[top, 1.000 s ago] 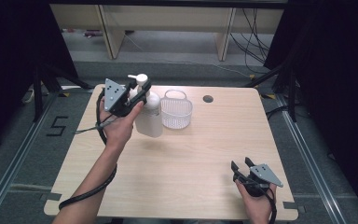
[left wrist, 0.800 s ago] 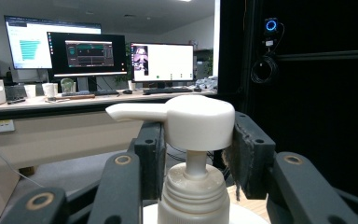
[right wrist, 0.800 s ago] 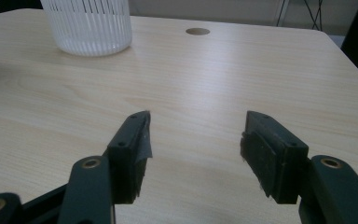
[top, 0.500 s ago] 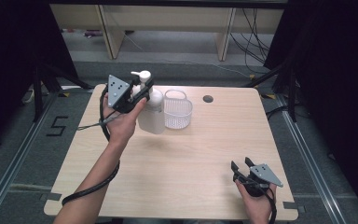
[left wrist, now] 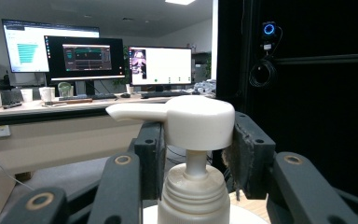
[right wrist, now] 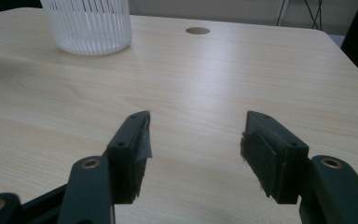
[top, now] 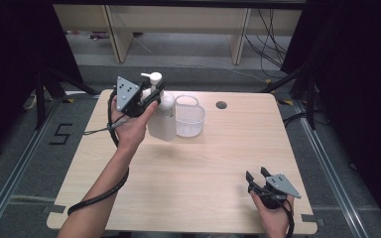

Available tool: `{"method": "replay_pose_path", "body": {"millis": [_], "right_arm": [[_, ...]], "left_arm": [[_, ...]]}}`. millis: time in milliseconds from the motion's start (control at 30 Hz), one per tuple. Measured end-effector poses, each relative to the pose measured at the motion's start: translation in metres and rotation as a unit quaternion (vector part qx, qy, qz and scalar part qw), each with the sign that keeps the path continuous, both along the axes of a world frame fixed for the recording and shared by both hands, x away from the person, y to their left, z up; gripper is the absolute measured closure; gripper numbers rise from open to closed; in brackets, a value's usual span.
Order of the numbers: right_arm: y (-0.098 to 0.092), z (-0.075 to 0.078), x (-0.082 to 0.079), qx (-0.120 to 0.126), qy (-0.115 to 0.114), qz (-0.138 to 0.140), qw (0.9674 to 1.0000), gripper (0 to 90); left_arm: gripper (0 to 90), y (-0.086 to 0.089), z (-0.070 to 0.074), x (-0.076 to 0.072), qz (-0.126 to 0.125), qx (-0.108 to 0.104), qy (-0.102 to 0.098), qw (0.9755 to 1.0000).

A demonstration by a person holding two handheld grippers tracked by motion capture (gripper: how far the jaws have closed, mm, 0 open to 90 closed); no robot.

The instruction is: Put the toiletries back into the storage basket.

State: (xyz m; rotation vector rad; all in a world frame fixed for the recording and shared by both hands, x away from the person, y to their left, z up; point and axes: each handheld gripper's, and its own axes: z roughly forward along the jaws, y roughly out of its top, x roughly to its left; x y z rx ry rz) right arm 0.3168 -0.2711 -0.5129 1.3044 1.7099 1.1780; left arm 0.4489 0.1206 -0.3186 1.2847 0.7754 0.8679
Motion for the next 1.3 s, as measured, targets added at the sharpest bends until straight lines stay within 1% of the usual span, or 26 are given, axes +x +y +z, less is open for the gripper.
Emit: {"method": "replay_pose_path", "body": {"millis": [33, 67, 100, 267, 300, 400, 433, 500, 533, 567, 600, 700, 733, 800, 833, 867, 900, 933, 967, 1133, 1167, 1267, 1300], "right_arm": [[0.0, 0.0, 0.0, 0.0, 0.0, 0.0, 1.0, 42.2], [0.002, -0.001, 0.0, 0.015, 0.003, -0.004, 0.9999, 42.2], [0.003, -0.001, 0.0, 0.018, 0.003, -0.004, 0.9998, 42.1], [0.003, -0.001, -0.001, 0.023, 0.005, -0.005, 0.9997, 42.2], [0.003, 0.0, -0.001, 0.02, 0.008, -0.005, 0.9998, 42.1], [0.003, -0.001, -0.001, 0.019, 0.008, -0.007, 0.9998, 42.1], [0.001, -0.001, 0.0, 0.013, 0.002, -0.002, 0.9999, 42.1], [0.001, -0.001, 0.0, 0.013, 0.002, -0.002, 0.9999, 42.0], [0.003, -0.001, -0.001, 0.021, 0.008, -0.007, 0.9997, 42.0], [0.002, 0.0, -0.001, 0.013, 0.006, -0.008, 0.9999, 42.0], [0.002, 0.0, -0.001, 0.015, 0.007, -0.008, 0.9998, 42.0], [0.001, -0.001, 0.001, 0.011, -0.001, -0.002, 0.9999, 42.0], [0.001, 0.0, 0.0, 0.012, 0.008, -0.002, 0.9999, 42.0], [0.001, 0.0, -0.001, 0.014, 0.009, -0.004, 0.9999, 42.0], [0.0, 0.0, 0.0, 0.005, 0.003, 0.001, 1.0, 42.0], [0.0, 0.0, 0.0, 0.005, 0.003, 0.001, 1.0, 42.0], [0.0, 0.0, 0.001, 0.003, 0.0, 0.001, 1.0, 42.0], [0.0, 0.0, 0.001, 0.004, 0.001, 0.001, 1.0, 42.0], [0.0, 0.0, 0.001, 0.004, 0.002, 0.001, 1.0, 42.0], [0.0, 0.0, 0.0, 0.006, 0.003, -0.001, 1.0, 41.9], [0.001, 0.0, 0.0, 0.011, 0.007, 0.0, 0.9999, 42.0], [0.0, 0.0, 0.001, 0.003, 0.001, 0.0, 1.0, 42.0], [0.0, 0.0, 0.0, 0.005, 0.003, 0.0, 1.0, 42.0]], "left_arm": [[59.2, 0.0, 0.0, 0.0, 0.0, 0.0, 0.0, 1.0], [59.2, 0.0, 0.001, 0.0, -0.001, 0.001, -0.001, 1.0], [59.2, -0.001, 0.001, 0.0, -0.001, 0.001, -0.001, 1.0], [59.2, -0.003, 0.004, 0.002, -0.002, -0.001, -0.003, 1.0], [59.2, -0.003, 0.004, 0.003, -0.002, -0.001, -0.004, 1.0], [59.2, -0.004, 0.005, 0.004, -0.003, -0.002, -0.004, 1.0], [59.2, -0.005, 0.005, 0.004, 0.002, -0.004, 0.001, 1.0], [59.2, -0.005, 0.005, 0.005, 0.003, -0.006, 0.002, 1.0], [59.2, -0.005, 0.005, 0.005, 0.003, -0.006, 0.002, 1.0], [59.2, -0.005, 0.005, 0.005, 0.003, -0.006, 0.002, 1.0], [59.2, -0.005, 0.006, 0.006, 0.003, -0.007, 0.002, 1.0], [59.2, -0.006, 0.008, 0.008, 0.001, -0.007, 0.002, 1.0], [59.2, -0.006, 0.008, 0.008, 0.001, -0.007, 0.002, 1.0], [59.2, -0.005, 0.009, 0.01, 0.001, -0.007, 0.003, 1.0], [59.2, -0.006, 0.01, 0.012, 0.0, -0.009, 0.003, 1.0], [59.2, -0.006, 0.01, 0.012, 0.0, -0.009, 0.003, 1.0], [59.2, -0.007, 0.01, 0.013, -0.002, -0.013, 0.008, 0.9999], [59.2, -0.007, 0.01, 0.013, -0.002, -0.013, 0.008, 0.9999], [59.2, -0.007, 0.011, 0.015, 0.001, -0.008, 0.002, 1.0], [59.2, -0.008, 0.012, 0.018, 0.001, -0.008, 0.003, 1.0], [59.2, -0.008, 0.013, 0.02, 0.002, -0.007, 0.003, 1.0], [59.2, -0.009, 0.013, 0.021, 0.003, -0.007, 0.003, 1.0], [59.2, -0.009, 0.014, 0.022, 0.004, -0.007, 0.003, 1.0]]}}
